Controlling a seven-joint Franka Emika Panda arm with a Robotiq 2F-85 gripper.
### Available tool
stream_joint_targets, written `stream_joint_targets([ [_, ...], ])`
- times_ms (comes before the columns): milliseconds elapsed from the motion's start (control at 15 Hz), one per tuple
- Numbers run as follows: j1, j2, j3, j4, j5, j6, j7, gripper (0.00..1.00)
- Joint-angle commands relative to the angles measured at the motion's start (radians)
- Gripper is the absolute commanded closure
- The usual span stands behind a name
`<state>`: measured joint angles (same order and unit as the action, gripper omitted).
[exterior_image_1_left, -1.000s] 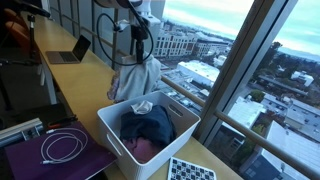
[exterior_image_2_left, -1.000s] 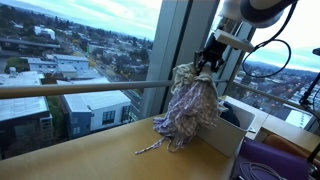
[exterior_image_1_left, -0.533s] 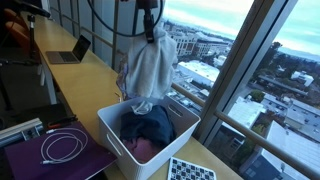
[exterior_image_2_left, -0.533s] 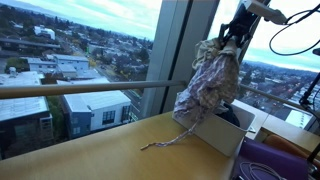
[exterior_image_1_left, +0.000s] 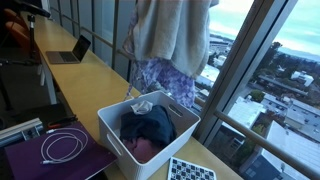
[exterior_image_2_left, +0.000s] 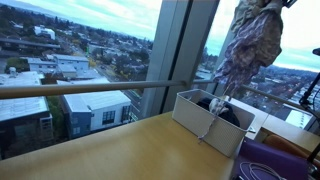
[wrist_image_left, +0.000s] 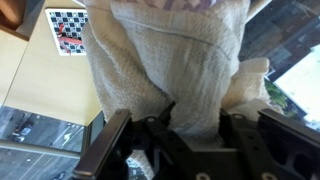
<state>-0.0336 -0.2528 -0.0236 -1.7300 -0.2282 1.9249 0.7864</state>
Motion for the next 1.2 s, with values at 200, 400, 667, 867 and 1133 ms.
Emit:
stream_joint_targets([
  [200,-0.072,0.007,0.018,0.238,-0.028,-0.125,-0.042,0.93],
  [400,-0.076,0.036,0.021,0.302,-0.036,-0.14,-0.048,0.93],
  [667,-0.074,0.084,0.016,0.391,-0.054,-0.149,-0.057,0.93],
  [867,-0.07,0.12,0.012,0.441,-0.063,-0.151,-0.062,0.93],
  [1133,-0.062,0.163,0.007,0.513,-0.079,-0.174,-0.075,0.93],
])
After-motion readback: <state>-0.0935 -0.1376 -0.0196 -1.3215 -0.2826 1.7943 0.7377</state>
